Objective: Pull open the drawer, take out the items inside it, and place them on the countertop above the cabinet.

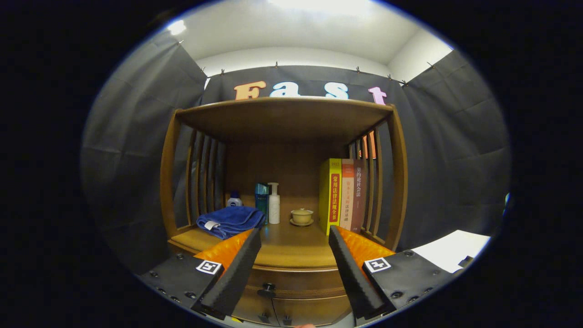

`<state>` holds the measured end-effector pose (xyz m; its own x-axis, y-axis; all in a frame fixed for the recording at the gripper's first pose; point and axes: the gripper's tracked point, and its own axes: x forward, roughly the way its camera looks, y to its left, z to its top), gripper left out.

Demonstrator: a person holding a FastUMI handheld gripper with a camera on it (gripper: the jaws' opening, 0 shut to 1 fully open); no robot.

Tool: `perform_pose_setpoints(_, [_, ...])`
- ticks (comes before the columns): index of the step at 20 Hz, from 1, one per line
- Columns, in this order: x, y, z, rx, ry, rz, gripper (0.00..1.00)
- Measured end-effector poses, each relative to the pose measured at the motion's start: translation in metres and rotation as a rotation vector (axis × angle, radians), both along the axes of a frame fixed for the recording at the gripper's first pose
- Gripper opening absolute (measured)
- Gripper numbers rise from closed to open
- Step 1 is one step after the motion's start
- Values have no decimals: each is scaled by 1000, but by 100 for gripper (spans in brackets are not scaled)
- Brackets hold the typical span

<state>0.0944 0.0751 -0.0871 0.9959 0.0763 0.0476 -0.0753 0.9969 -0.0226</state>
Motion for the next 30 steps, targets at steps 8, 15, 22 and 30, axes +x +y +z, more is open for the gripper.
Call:
perform_pose_setpoints(8, [26,51,-120,-24,107,62,98])
perform_pose_setpoints(15, [46,41,-176,15,167,-19,93])
perform_pose_setpoints(22, [61,44,-196,-25,212,-33,79])
perform_pose_setpoints(30, [64,50,-200,-6,229,-52,48])
